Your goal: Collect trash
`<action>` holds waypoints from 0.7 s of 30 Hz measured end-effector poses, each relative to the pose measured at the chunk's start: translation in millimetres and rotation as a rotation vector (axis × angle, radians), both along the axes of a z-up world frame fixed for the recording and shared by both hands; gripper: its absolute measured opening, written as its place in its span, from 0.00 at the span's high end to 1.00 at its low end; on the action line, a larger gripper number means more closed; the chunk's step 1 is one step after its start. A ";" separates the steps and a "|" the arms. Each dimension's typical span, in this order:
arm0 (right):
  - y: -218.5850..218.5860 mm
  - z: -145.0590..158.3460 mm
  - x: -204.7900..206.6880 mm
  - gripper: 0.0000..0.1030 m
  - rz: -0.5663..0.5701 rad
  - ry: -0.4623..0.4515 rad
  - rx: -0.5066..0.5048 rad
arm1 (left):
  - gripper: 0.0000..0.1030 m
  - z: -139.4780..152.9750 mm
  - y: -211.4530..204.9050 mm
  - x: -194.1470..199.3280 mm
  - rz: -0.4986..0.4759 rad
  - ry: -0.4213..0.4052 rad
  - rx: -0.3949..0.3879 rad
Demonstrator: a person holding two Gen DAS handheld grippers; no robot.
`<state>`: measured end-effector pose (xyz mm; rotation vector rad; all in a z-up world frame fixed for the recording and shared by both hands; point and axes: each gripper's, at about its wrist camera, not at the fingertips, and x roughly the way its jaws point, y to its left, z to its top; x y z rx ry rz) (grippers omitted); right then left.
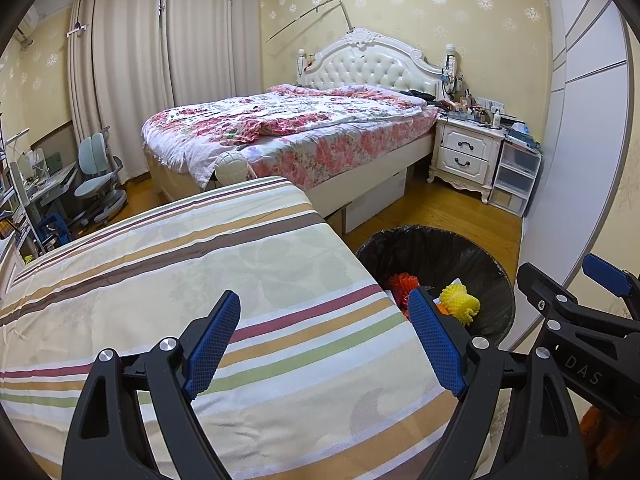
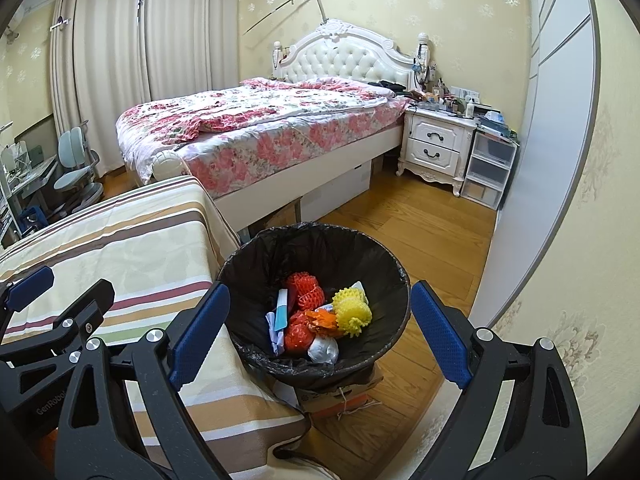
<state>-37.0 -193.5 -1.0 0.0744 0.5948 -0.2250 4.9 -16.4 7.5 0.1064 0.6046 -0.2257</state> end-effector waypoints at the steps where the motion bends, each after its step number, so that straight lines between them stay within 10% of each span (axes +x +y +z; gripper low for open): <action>1: 0.0 0.0 -0.1 0.13 0.000 0.000 0.000 | 0.19 -0.1 0.1 0.0 -0.001 0.001 0.000; 21: -0.2 0.4 0.0 0.13 -0.001 -0.001 0.000 | 0.19 -3.9 0.2 -1.0 -0.002 0.005 -0.001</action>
